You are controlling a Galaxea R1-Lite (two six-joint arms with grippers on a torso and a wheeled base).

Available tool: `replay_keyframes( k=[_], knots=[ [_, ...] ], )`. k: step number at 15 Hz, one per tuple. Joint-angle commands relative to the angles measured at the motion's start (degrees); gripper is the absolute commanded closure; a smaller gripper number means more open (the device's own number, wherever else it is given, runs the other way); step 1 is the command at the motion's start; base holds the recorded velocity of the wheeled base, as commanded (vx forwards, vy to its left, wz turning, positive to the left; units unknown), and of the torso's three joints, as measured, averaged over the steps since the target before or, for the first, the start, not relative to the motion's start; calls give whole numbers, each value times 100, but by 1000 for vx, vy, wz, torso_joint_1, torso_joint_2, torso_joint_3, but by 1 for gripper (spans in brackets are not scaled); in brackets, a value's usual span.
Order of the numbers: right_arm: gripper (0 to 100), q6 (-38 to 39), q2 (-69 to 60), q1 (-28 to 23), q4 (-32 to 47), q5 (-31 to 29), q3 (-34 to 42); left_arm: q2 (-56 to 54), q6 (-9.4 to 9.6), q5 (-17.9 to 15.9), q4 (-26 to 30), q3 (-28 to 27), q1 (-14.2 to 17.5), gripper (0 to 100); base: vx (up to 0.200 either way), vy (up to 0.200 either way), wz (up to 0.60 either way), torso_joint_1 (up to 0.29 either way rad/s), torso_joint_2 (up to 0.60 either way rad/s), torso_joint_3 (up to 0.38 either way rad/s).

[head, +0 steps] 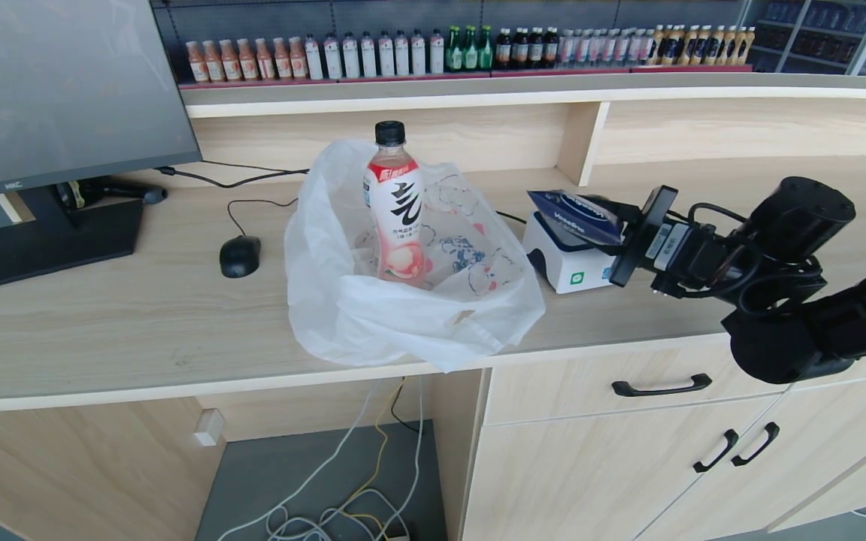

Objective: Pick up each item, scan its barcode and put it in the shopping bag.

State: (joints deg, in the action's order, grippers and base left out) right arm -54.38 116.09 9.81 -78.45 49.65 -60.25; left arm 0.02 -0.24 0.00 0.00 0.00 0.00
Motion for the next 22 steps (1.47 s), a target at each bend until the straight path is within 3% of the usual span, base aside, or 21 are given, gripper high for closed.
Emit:
replay_keyframes(
  k=[1,16,22],
  knots=[
    [100,-2,-16,3,5,1,4,-2,-2,0,0,0,0,0,0,0,0,0,0,0],
    [100,33,-236,21,22,-149,92,-2,-2,0,0,0,0,0,0,0,0,0,0,0],
    [100,639,-851,73,14,-448,540,-2,-2,0,0,0,-9,0,0,0,0,0,0,0]
  ],
)
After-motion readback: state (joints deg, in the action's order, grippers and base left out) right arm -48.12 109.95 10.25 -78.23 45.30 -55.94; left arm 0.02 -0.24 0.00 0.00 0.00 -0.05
